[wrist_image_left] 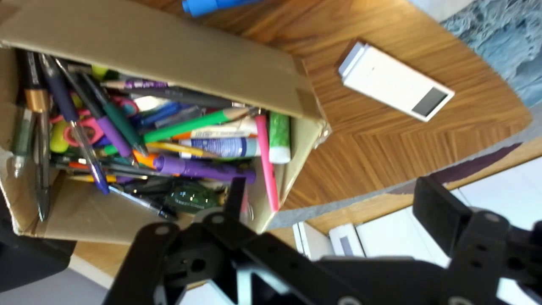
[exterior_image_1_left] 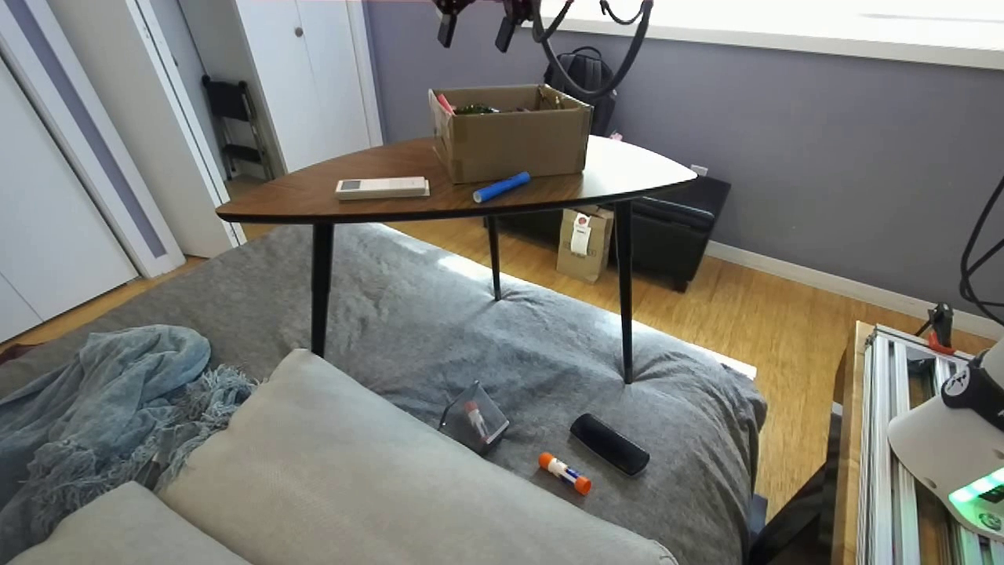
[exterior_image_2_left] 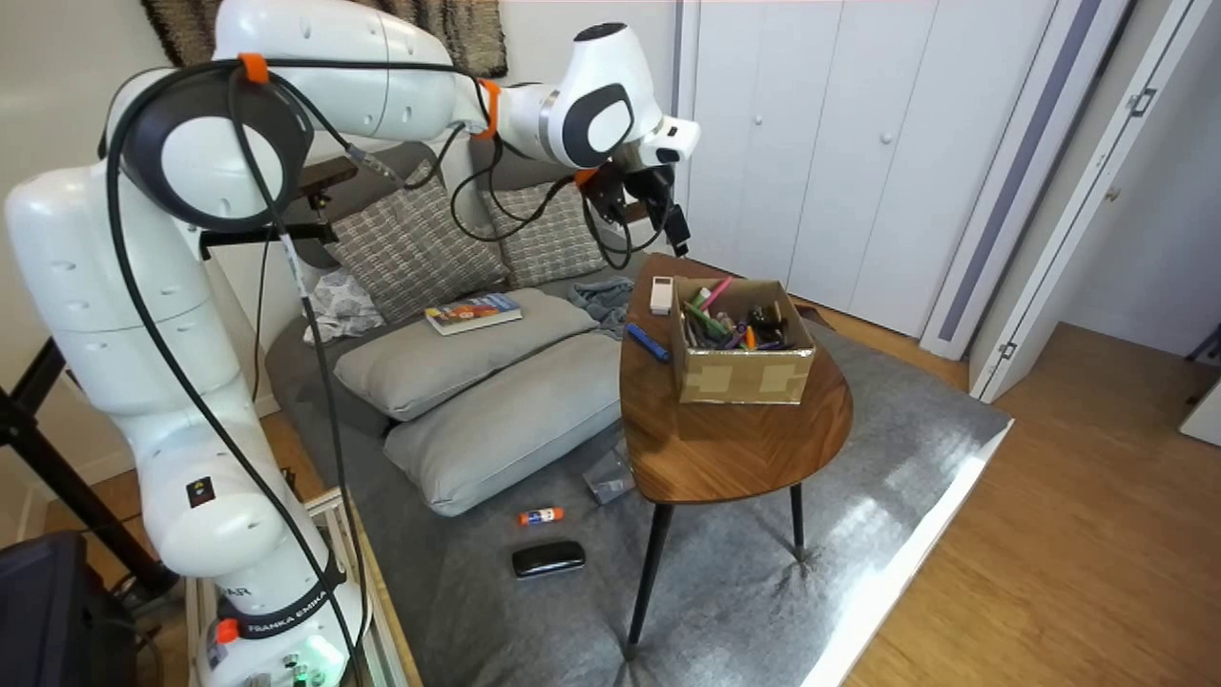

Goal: Pick up the dark object from the table and put it in the cardboard box

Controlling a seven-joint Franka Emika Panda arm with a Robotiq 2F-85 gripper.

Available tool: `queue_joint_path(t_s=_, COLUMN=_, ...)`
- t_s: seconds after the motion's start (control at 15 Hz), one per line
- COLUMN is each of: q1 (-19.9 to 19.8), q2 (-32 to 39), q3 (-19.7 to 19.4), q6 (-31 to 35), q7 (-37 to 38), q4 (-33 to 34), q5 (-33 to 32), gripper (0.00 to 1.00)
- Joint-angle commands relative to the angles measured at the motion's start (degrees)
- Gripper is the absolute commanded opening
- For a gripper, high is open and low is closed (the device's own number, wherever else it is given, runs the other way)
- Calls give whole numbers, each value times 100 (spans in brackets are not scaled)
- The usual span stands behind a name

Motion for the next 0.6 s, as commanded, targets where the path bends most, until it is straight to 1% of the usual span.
queue_joint_path(t_s=0.0, q1=-122, q2=-486, q3=61, q6=-456, q7=-635, q4=-447, q5=576, gripper=100)
queue_joint_path(t_s=0.07, q1=-135, q2=-556, q3=61, q6=-513, q7=-819, q4=-497, q5=688, gripper=100)
queue_joint_path(t_s=0.13, q1=-133, q2=-629, q3=49, q6=-573, q7=-833, q4=-575, q5=571, gripper=100)
queue_joint_path(t_s=0.2, q1=-159, q2=-726, q3=52, q6=-489, q7=-1047, q4=-692, q5=739, gripper=100)
queue_joint_path(t_s=0.27, q1=-129, q2=-394, q3=61, q6=-490, q7=-694, q4=-340, q5=456, gripper=100)
queue_joint_path(t_s=0.53, q1=-157, q2=-557, q3=65, q6=-489, q7=-872, q4=-511, q5=543, gripper=100)
